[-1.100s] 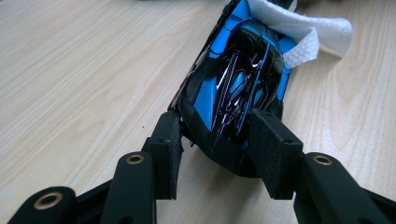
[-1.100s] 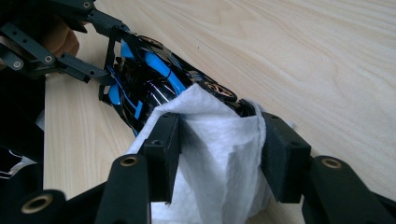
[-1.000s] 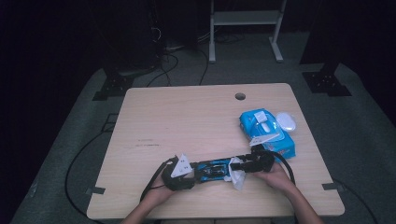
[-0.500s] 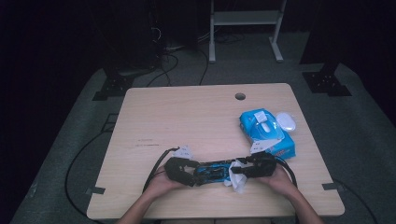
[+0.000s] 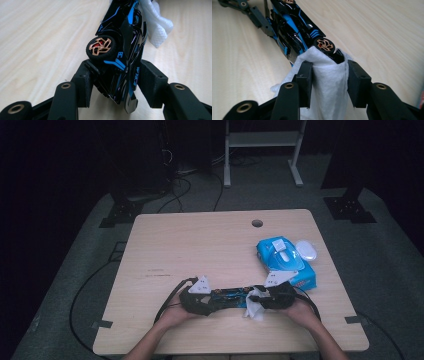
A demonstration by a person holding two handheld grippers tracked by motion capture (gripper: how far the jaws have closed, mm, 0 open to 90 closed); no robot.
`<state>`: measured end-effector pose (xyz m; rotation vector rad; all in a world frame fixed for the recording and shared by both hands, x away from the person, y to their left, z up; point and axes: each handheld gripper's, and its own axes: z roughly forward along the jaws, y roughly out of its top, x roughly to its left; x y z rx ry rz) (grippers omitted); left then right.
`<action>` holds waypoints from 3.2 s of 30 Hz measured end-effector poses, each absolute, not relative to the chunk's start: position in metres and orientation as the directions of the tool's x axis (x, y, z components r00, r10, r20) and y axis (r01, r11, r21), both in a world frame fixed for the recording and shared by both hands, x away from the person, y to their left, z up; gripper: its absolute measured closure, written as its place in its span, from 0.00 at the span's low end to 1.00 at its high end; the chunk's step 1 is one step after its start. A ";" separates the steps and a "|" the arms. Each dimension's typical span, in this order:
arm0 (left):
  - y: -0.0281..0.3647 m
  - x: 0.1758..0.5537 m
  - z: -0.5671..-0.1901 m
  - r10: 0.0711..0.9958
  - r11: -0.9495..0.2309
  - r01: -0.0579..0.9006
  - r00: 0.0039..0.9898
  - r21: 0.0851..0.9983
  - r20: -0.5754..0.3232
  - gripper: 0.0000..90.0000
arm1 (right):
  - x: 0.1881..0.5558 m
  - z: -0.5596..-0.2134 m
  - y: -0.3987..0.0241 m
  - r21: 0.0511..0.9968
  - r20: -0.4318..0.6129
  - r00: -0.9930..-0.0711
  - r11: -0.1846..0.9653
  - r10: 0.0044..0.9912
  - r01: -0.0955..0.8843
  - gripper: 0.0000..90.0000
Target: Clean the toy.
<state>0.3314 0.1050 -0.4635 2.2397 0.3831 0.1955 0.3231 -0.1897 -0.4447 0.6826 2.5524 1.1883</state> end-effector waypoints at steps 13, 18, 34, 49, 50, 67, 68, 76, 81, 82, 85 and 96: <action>0.111 0.322 -0.462 0.338 -0.546 0.227 0.940 0.807 -0.036 0.58 | 0.312 -0.442 -0.199 0.745 -0.003 -0.848 0.567 0.530 0.351 0.78; 0.112 0.321 -0.461 0.377 -0.502 0.253 0.925 0.827 -0.053 0.63 | 0.311 -0.434 -0.207 0.730 0.048 -0.836 0.553 0.546 0.403 0.86; 0.105 0.326 -0.466 0.456 -0.449 0.309 0.886 0.838 -0.082 0.62 | 0.326 -0.409 -0.149 0.883 -0.010 -0.763 0.363 0.646 0.297 0.90; 0.098 0.320 -0.467 0.413 -0.490 0.254 0.910 0.834 -0.034 0.64 | 0.324 -0.434 -0.134 0.864 0.004 -0.775 0.388 0.633 0.321 0.90; 0.098 0.321 -0.467 0.412 -0.488 0.257 0.910 0.834 -0.039 0.64 | 0.322 -0.435 -0.132 0.863 0.010 -0.772 0.384 0.636 0.327 0.90; 0.100 0.319 -0.469 0.404 -0.481 0.249 0.914 0.841 -0.039 0.64 | 0.319 -0.435 -0.118 0.867 0.044 -0.804 0.377 0.593 0.326 0.90; 0.100 0.319 -0.469 0.405 -0.480 0.251 0.913 0.841 -0.041 0.64 | 0.317 -0.436 -0.115 0.869 0.059 -0.817 0.374 0.574 0.325 0.90; 0.101 0.318 -0.469 0.406 -0.479 0.250 0.913 0.842 -0.040 0.64 | 0.318 -0.435 -0.121 0.860 0.021 -0.788 0.390 0.616 0.328 0.90; 0.101 0.318 -0.469 0.399 -0.477 0.255 0.915 0.841 -0.051 0.64 | 0.313 -0.437 -0.115 0.868 0.072 -0.814 0.366 0.576 0.336 0.90; 0.101 0.318 -0.469 0.395 -0.481 0.252 0.917 0.840 -0.049 0.64 | 0.309 -0.437 -0.110 0.869 0.058 -0.826 0.379 0.560 0.318 0.90; 0.101 0.317 -0.469 0.391 -0.489 0.244 0.919 0.838 -0.039 0.64 | 0.304 -0.435 -0.106 0.860 -0.009 -0.837 0.431 0.546 0.272 0.90; 0.098 0.317 -0.471 0.382 -0.508 0.233 0.924 0.829 -0.026 0.62 | 0.316 -0.436 -0.141 0.864 -0.028 -0.750 0.393 0.661 0.314 0.90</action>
